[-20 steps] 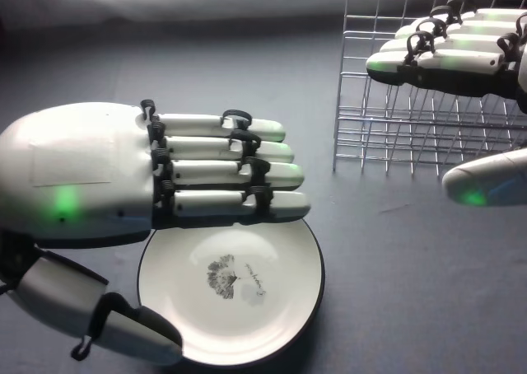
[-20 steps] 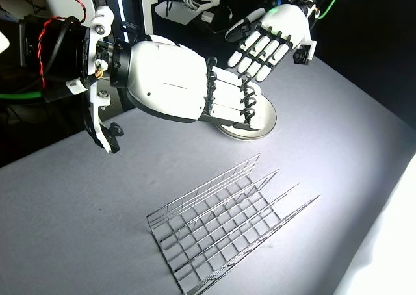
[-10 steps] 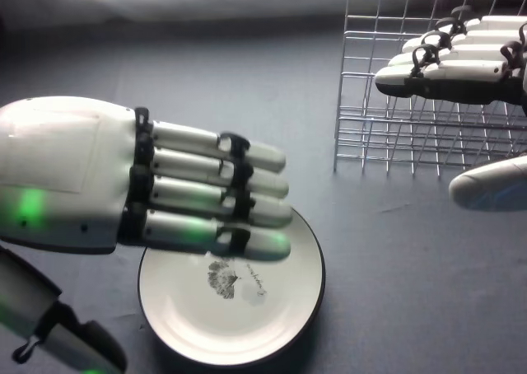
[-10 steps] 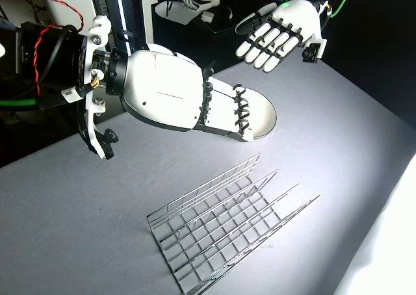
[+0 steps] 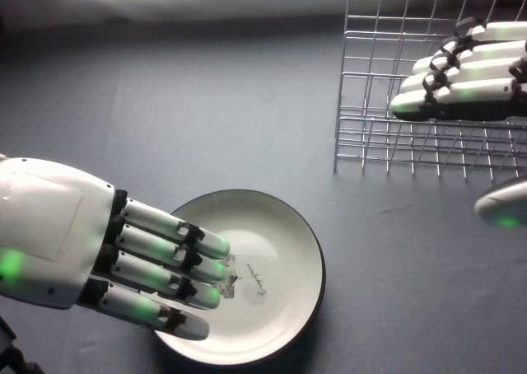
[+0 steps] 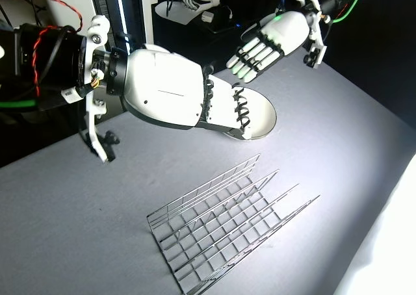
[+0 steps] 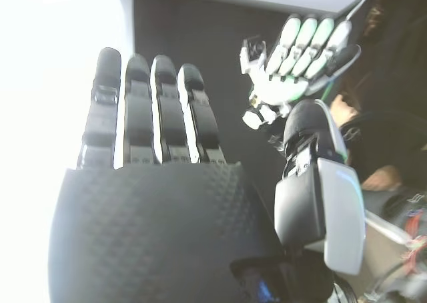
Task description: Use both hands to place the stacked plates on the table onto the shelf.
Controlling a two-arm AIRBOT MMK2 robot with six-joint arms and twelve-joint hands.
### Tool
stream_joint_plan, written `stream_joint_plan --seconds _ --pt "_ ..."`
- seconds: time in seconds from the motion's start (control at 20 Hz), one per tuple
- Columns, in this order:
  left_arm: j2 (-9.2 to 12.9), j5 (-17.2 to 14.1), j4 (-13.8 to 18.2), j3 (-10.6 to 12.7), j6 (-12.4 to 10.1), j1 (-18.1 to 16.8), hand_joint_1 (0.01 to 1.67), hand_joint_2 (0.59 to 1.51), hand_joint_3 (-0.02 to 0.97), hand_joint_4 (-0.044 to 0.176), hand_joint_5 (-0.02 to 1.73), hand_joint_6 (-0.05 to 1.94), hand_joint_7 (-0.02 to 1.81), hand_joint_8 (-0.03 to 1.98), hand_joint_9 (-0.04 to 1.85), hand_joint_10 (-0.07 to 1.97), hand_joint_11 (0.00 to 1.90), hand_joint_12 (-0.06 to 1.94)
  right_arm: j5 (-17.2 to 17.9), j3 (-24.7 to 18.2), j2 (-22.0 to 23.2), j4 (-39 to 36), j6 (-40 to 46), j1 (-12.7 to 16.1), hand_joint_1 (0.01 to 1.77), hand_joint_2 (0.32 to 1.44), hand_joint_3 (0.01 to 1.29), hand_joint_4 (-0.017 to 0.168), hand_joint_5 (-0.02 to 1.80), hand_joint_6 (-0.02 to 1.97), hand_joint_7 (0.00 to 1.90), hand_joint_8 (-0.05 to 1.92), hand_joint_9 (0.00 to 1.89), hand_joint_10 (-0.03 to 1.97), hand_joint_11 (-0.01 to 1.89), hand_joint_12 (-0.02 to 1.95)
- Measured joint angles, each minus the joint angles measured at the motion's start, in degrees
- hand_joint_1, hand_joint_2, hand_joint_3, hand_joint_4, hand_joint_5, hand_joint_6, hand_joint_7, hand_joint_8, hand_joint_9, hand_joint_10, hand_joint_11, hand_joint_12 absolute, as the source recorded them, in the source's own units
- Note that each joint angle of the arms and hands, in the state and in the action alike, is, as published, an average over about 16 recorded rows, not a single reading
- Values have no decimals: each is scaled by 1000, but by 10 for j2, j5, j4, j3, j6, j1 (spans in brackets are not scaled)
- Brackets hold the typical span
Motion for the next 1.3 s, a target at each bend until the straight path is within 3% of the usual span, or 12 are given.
stream_joint_plan --seconds 0.45,0.95,1.3 --pt "-29 30 32 34 1 31 17 1133 16 0 53 7 40 12 23 11 20 -1 60 36 -7 -75 -4 -10 76 1175 15 2 173 16 155 3 138 2 21 447" --pt "-71 42 53 96 0 44 16 1135 16 0 19 7 21 13 21 11 22 -2 83 42 -11 -104 -5 -11 82 1170 15 1 134 17 123 3 107 1 21 350" --pt "-86 45 64 126 6 52 16 1138 16 0 20 0 19 13 20 11 21 -3 116 61 -23 -160 -6 -11 364 1100 15 1 100 16 94 3 87 2 20 345"
